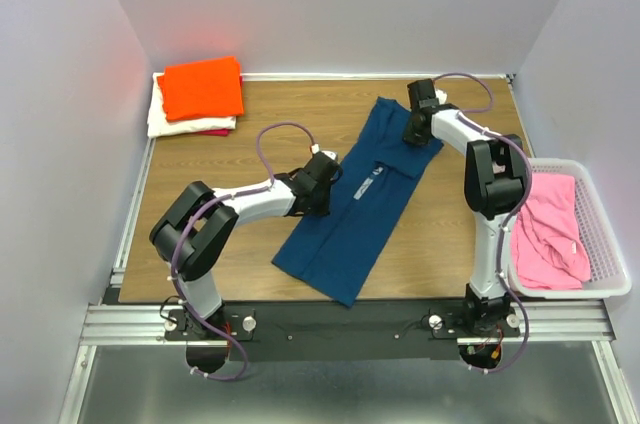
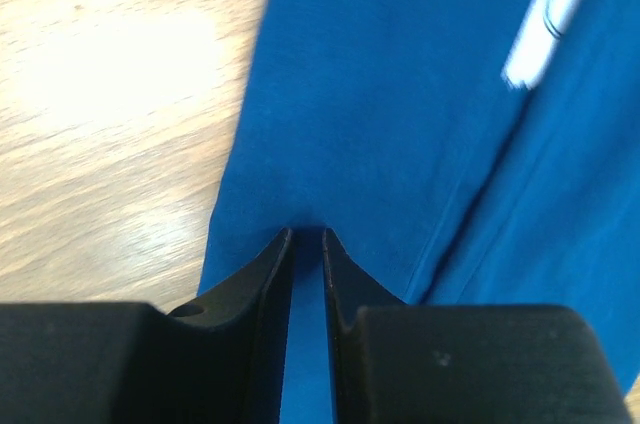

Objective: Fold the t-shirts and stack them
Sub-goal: Fold the tshirt

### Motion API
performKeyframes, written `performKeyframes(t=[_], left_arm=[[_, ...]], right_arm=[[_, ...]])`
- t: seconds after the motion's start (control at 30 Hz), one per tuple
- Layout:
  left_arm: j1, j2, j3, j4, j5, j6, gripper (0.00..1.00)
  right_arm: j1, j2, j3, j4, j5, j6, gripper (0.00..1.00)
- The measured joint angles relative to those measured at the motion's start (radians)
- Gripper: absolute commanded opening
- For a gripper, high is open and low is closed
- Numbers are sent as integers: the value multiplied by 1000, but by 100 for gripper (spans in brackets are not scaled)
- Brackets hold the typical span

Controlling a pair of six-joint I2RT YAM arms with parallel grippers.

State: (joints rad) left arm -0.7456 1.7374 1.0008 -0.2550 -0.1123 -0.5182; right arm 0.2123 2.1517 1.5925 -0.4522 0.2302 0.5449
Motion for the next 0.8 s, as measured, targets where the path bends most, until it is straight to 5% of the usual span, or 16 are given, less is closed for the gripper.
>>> performKeyframes(t=[0.5,0.8], left_arm=[[-35,96,52,182,250,-109,34],[40,104,211,134,286,-113,33]], right_arm=[[28,356,558,8,-187,-92,48],[51,374,600,8,-214,-118,73]])
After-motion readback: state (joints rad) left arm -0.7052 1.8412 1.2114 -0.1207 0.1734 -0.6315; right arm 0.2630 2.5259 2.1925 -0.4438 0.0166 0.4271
